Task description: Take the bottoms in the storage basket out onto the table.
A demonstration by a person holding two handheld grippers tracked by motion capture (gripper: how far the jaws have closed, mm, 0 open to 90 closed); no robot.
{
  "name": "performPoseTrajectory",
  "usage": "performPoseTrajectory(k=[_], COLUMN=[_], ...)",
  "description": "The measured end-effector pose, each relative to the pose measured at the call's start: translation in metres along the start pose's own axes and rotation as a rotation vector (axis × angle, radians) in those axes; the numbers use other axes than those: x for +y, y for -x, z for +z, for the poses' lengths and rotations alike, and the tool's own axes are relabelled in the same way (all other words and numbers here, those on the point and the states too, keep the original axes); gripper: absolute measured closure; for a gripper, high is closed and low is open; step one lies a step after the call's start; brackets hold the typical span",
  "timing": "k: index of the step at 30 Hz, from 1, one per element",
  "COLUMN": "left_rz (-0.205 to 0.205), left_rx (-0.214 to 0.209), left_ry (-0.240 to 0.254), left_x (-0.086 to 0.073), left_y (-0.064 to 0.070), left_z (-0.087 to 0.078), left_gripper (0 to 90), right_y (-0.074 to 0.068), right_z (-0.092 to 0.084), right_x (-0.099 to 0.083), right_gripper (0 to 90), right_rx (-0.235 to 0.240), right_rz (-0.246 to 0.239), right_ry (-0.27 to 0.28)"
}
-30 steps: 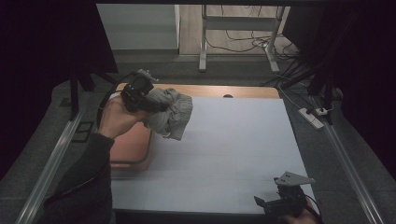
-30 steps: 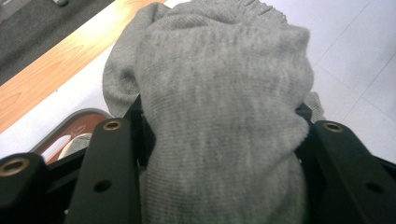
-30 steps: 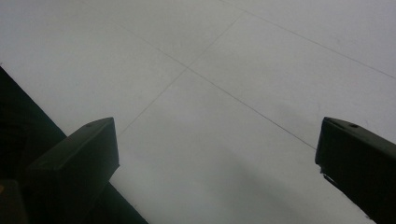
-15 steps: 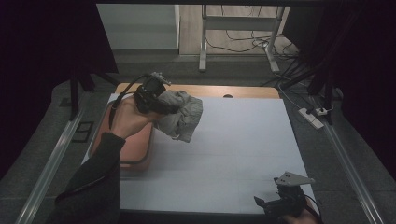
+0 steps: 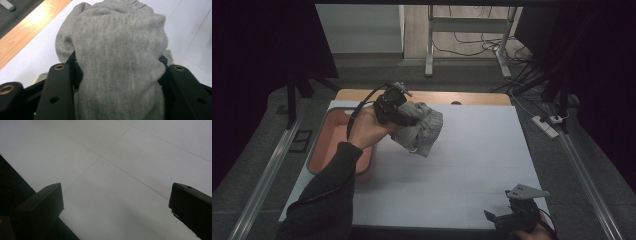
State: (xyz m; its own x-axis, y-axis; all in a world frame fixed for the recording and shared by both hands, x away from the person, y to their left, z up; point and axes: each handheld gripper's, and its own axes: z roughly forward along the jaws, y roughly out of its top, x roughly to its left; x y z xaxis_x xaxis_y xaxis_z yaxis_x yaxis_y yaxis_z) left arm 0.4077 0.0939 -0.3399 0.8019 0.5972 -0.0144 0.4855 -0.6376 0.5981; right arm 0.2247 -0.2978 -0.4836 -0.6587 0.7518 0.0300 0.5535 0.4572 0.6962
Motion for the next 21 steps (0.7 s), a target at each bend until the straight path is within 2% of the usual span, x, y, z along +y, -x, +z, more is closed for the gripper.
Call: performPoseTrajectory(k=[10,21], left_rz=[0.052,0.049], left_rx=[-0.006,-0.015], left_ry=[-0.006,-0.019], left_x=[0.004,-0.006], left_y=[0.011,0.011], left_z=[0.033,0.07], left_gripper=[46.3,45.9], right_y=[0.0,0.0], right_z=[0.0,-0.001], right_x=[0.0,0.0], right_gripper=[0.0,0.0], right_rx=[0.002,0.004], right_rz=[-0.004,-0.007], right_ry=[0.002,0.003])
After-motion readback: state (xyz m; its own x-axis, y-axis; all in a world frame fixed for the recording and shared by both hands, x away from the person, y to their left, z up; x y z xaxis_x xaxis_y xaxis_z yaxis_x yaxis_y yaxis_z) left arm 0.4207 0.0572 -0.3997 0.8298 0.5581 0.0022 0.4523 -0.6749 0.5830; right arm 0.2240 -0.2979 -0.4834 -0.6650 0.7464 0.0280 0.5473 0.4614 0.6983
